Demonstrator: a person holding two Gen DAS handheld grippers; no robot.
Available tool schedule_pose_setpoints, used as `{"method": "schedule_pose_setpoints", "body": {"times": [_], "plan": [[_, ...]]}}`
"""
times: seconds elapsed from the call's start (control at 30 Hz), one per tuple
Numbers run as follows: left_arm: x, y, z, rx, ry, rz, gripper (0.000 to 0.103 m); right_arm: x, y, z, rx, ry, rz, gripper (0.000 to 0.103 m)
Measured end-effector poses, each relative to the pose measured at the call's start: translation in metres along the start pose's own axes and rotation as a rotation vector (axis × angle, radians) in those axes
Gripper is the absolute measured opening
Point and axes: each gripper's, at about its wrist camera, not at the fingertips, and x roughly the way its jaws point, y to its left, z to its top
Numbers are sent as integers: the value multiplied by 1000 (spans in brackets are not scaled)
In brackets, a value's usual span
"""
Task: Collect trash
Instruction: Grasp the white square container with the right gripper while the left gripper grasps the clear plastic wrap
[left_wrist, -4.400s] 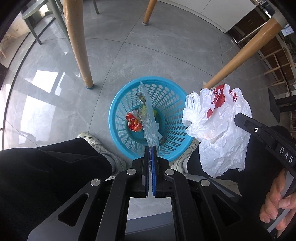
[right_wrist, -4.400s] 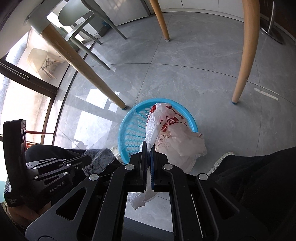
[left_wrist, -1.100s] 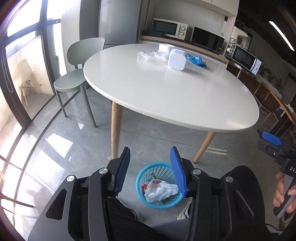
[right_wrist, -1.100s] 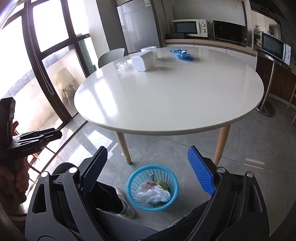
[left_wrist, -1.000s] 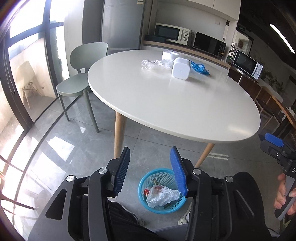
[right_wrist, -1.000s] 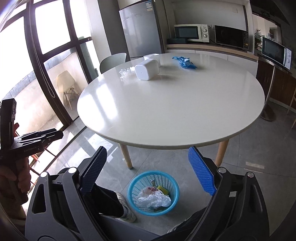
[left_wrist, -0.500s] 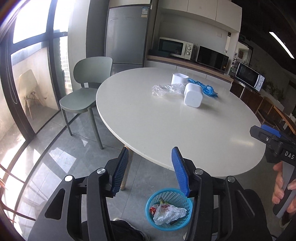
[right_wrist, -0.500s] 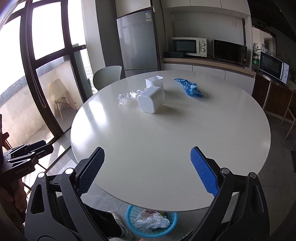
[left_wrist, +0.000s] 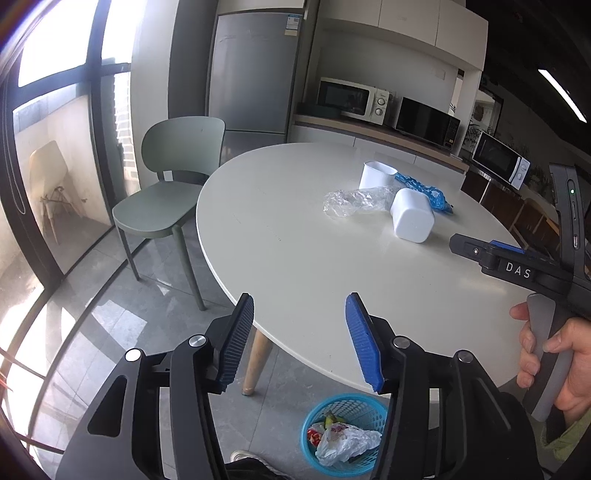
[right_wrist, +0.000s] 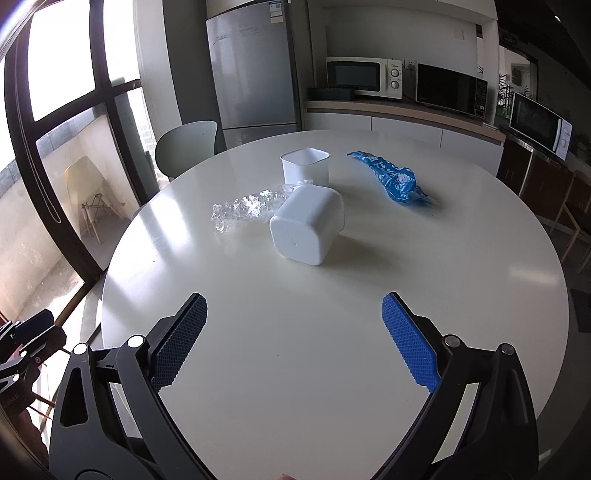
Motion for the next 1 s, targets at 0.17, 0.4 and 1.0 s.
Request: {"method": "schedule_pose_setpoints", "body": {"times": [0.17, 0.4, 1.0], "plan": [[12, 10, 5, -6, 22, -7, 53, 32, 9, 18, -1, 20, -64, 91], [27, 22, 13, 0, 48, -21, 53, 72, 11, 35, 19, 53, -130, 91], [93, 12, 64, 59, 78, -75, 58, 116, -9, 48, 41, 141, -127, 61]]}}
